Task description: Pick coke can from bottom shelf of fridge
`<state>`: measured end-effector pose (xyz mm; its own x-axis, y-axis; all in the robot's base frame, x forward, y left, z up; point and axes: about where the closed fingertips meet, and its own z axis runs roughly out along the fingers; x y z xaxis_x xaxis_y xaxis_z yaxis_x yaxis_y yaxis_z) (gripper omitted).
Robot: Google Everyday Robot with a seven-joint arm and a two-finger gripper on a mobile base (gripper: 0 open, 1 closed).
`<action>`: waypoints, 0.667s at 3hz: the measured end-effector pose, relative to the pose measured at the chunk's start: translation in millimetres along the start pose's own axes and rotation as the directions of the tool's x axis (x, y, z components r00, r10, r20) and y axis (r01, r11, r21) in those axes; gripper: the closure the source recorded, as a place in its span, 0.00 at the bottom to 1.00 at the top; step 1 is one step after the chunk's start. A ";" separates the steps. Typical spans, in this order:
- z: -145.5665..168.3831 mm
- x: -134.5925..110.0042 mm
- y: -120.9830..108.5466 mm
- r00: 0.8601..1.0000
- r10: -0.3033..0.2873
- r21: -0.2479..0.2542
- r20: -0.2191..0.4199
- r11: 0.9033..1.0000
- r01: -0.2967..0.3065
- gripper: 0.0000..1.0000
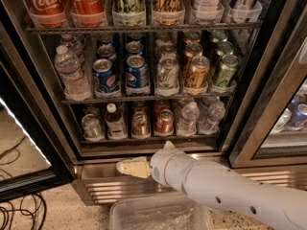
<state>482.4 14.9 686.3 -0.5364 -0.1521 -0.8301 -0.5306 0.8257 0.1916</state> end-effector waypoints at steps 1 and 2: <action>0.0 0.0 0.1 1.000 0.000 0.000 0.000 1.000 0.000 0.00; 9.2 5.4 -7.6 0.998 0.046 0.018 0.054 0.999 -0.047 0.00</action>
Offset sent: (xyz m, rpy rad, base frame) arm 0.0235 -0.0119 -0.0381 0.1660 -0.0730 -0.1777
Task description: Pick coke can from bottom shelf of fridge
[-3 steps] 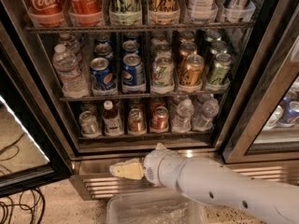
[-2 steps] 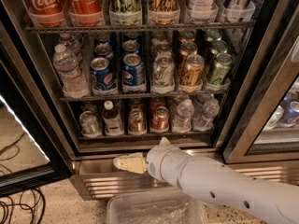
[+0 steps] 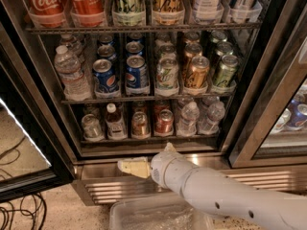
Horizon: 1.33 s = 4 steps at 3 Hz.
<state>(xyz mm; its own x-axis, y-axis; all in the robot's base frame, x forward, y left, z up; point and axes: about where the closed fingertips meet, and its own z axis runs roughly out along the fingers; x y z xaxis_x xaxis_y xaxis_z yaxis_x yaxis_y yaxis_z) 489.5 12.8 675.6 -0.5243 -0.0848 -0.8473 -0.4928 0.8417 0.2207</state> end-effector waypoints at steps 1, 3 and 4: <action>8.2 14.1 -20.2 0.995 0.057 0.067 0.077 0.996 -0.062 0.00; 48.2 1.6 -57.4 0.965 0.036 0.198 0.260 0.976 -0.089 0.00; 50.1 0.9 -55.5 0.965 0.035 0.193 0.258 0.977 -0.087 0.00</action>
Offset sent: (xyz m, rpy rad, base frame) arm 0.0408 -0.0584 -0.0369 0.0608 -0.2096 -0.3508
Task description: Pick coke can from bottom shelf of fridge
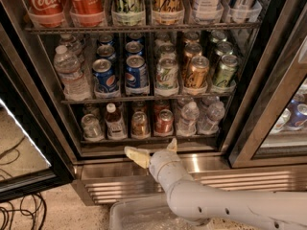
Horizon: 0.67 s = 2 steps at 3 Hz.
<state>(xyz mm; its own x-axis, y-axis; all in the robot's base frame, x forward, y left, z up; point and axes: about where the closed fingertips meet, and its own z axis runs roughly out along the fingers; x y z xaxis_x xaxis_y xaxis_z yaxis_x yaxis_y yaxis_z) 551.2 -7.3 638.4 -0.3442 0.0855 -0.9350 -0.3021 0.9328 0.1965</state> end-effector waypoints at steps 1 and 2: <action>9.2 -0.1 1.7 1.000 0.007 -0.007 0.022 1.000 -0.007 0.00; 23.0 -2.0 -3.6 0.996 0.030 0.018 0.081 0.999 -0.032 0.00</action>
Offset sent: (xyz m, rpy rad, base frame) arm 0.0427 -0.0076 -0.0093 0.0831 -0.1358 -0.1383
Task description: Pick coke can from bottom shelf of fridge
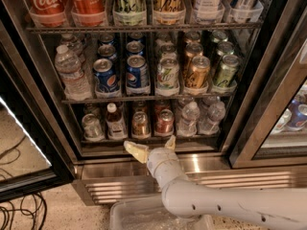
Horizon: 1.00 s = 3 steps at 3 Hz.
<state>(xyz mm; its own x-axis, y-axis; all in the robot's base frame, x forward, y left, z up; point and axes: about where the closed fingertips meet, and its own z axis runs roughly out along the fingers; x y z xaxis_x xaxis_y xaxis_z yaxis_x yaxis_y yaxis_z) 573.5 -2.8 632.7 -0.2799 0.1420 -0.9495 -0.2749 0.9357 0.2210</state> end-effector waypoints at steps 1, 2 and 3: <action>5.7 -3.6 -10.1 0.998 -0.006 0.068 0.070 0.998 0.002 0.00; 6.1 -4.4 -17.9 0.992 -0.052 0.145 0.111 0.989 0.036 0.00; 8.9 -0.3 -18.5 0.987 -0.066 0.188 0.150 0.981 0.037 0.00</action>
Offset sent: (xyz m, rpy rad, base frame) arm 0.0128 -0.0263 -0.0019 -0.1131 -0.1562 -0.2451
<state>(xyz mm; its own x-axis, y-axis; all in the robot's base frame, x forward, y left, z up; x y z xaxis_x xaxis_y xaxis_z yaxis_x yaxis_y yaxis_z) 586.8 -17.3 627.0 -0.1204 0.1263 -0.9847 -0.1072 0.9844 0.1394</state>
